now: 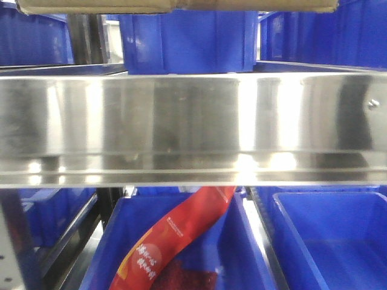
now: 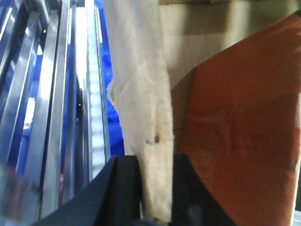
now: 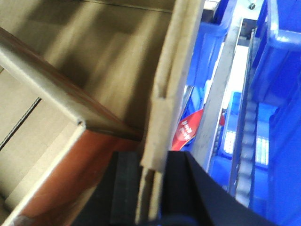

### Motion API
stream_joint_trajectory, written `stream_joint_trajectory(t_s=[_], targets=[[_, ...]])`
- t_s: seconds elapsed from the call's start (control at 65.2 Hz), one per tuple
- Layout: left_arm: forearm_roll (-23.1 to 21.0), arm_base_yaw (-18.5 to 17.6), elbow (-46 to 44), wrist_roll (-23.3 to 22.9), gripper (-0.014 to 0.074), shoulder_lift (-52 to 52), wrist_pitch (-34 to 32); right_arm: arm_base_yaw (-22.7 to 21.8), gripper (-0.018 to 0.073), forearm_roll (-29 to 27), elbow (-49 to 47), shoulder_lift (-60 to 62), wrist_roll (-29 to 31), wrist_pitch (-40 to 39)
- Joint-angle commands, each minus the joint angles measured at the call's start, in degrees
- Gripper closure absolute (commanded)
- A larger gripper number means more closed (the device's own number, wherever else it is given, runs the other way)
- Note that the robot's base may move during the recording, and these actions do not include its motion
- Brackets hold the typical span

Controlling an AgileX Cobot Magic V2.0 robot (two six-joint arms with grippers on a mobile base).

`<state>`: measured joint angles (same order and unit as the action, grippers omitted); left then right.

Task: Stack two boxes on right shelf middle
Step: 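Drive forward, raising the held boxes above the middle shelf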

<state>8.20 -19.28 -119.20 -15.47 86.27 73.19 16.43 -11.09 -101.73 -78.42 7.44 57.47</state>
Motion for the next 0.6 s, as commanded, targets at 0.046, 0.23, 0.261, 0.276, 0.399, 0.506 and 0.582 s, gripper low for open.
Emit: stream_joint_trajectory(t_s=[0.046,0.23,0.261,0.276,0.399,0.506,0.582], targets=[[2.5,0.1,-0.9,-0.1,0.0708,-1.0,-3.2,-0.4,0.0711,1.9,-0.4,0.7,0.6,-1.3],[2.5,0.1,-0.9,-0.1,0.0708,-1.0,-3.2,-0.4,0.0711,1.9,-0.4,0.7,0.6,-1.3],[2.5,0.1,-0.9,-0.1,0.0708,-1.0,-3.2,-0.4,0.0711,1.9,-0.4,0.7,0.6,-1.3],[2.5,0.1,-0.9,-0.1,0.0708,-1.0,-3.2,-0.4,0.0711,1.9,-0.4,0.7,0.6,-1.3],[2.5,0.1,-0.9,-0.1,0.0708,-1.0,-3.2,-0.4,0.0711,1.9,-0.4,0.7,0.6,-1.3],[2.5,0.1,-0.9,-0.1,0.0708,-1.0,-3.2,-0.4,0.0711,1.9,-0.4,0.7,0.6,-1.3],[2.5,0.1,-0.9,-0.1,0.0708,-1.0,-3.2,-0.4,0.0711,1.9,-0.4,0.7,0.6,-1.3]])
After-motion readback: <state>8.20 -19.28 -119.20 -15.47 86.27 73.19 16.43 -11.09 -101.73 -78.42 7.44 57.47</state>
